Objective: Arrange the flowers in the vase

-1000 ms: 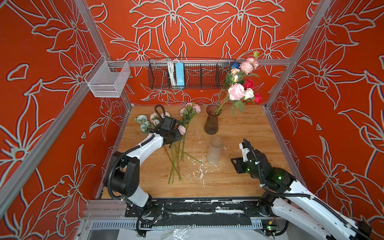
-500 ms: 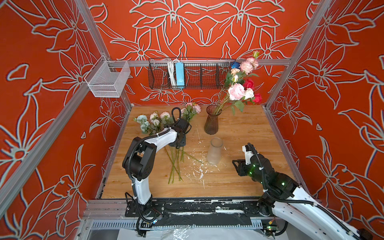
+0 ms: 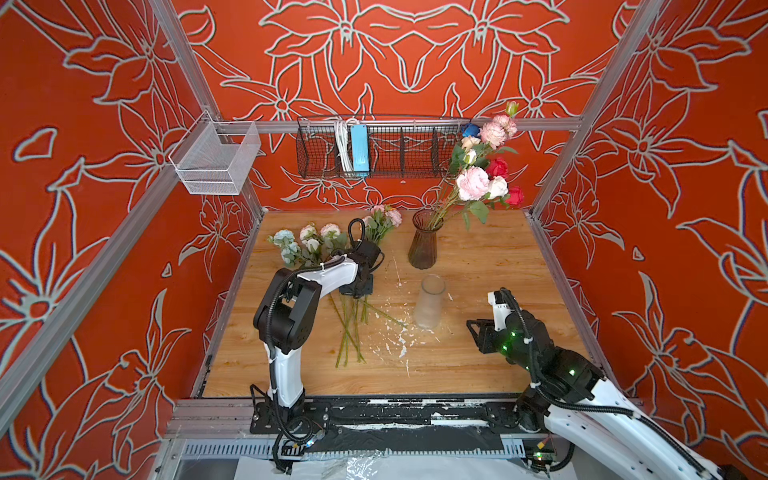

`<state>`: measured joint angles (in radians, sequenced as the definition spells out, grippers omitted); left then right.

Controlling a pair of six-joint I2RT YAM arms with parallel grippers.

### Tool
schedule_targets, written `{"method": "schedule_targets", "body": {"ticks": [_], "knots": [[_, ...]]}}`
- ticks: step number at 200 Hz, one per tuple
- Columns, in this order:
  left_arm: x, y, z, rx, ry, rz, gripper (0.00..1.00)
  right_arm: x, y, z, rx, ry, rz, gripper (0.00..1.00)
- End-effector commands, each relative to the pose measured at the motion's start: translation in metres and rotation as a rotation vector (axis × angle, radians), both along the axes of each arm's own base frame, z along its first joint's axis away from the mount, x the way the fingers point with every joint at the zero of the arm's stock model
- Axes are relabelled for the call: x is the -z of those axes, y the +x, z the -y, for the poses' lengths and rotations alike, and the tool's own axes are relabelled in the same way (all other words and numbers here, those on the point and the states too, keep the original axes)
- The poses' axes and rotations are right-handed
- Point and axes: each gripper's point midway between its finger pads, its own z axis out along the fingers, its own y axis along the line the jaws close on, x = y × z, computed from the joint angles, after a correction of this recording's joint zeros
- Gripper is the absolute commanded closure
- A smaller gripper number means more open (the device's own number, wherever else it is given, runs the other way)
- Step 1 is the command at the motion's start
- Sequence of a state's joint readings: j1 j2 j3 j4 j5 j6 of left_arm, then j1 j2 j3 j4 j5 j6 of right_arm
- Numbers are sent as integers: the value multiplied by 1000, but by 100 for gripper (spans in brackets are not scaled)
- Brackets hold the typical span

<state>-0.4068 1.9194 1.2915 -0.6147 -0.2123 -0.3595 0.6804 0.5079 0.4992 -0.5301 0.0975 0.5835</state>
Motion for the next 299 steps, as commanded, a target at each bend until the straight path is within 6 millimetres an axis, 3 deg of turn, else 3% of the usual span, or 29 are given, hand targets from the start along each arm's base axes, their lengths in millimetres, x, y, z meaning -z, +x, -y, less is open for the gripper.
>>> {"method": "schedule_targets", "body": {"ticks": [1, 52, 94, 118, 146, 230, 274, 299], "knots": [[-30, 1, 3, 2, -24, 37, 93, -4, -1, 4, 12, -4, 11, 66], [-124, -2, 16, 45, -180, 233, 98, -9, 3, 1, 12, 0, 28, 66], [-172, -15, 33, 119, -326, 308, 100, -12, 6, 2, 25, 11, 49, 67], [-190, -22, 28, 124, -340, 383, 100, -12, 7, 1, 27, 17, 52, 67], [-185, -25, 19, 110, -307, 386, 100, -11, 7, 0, 22, 19, 44, 67], [-108, -19, 30, 41, -341, 236, 87, -6, 2, 5, 30, 10, 33, 67], [-100, -20, 34, 46, -349, 198, 73, -4, 3, 7, 34, -7, 38, 67], [-104, -25, 33, 52, -354, 191, 71, -3, 5, 5, 33, -6, 38, 67]]}}
